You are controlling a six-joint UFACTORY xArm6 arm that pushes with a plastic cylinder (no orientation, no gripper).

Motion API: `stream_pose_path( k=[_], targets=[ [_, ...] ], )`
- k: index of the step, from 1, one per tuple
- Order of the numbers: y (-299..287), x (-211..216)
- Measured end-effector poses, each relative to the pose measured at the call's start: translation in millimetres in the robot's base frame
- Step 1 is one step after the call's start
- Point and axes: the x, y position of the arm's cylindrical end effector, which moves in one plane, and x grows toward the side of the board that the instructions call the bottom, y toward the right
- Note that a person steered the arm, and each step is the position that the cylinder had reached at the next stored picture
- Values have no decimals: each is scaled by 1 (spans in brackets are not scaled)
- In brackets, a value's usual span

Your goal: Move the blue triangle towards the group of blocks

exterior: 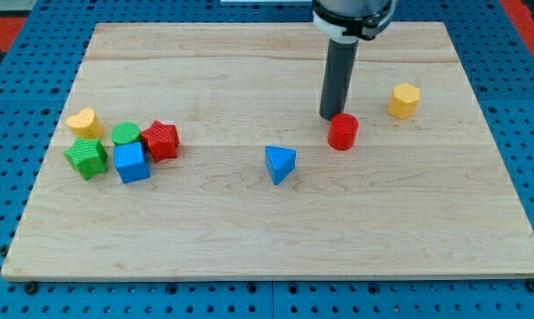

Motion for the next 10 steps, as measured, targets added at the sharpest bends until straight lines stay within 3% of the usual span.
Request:
stream_pose_path(
  k=[1, 2, 4, 9, 10],
  targets=[
    [-4, 9],
    [-51, -24],
    [-79, -43],
    [-103, -29],
    [-100, 0]
  ],
)
